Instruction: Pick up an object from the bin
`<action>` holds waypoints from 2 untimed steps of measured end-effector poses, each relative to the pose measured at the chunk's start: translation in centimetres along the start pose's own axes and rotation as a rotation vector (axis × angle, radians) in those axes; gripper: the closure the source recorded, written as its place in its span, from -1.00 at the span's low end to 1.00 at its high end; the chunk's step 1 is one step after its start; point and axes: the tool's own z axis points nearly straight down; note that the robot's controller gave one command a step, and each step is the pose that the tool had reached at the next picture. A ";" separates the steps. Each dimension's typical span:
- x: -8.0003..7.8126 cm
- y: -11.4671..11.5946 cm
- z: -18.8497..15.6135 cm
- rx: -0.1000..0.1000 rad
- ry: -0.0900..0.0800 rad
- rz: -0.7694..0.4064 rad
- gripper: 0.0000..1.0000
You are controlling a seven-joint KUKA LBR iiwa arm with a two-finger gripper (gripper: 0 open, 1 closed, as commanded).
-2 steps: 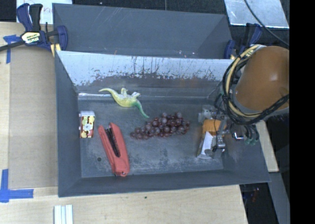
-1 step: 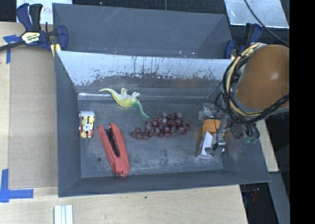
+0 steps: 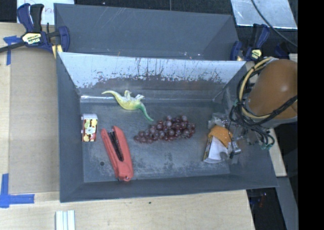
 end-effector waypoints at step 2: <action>1.7 -1.7 2.5 -0.003 -0.011 -0.359 -1.00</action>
Offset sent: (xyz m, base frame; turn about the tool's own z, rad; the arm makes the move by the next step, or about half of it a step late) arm -0.0186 -0.0243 -0.0282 -0.4597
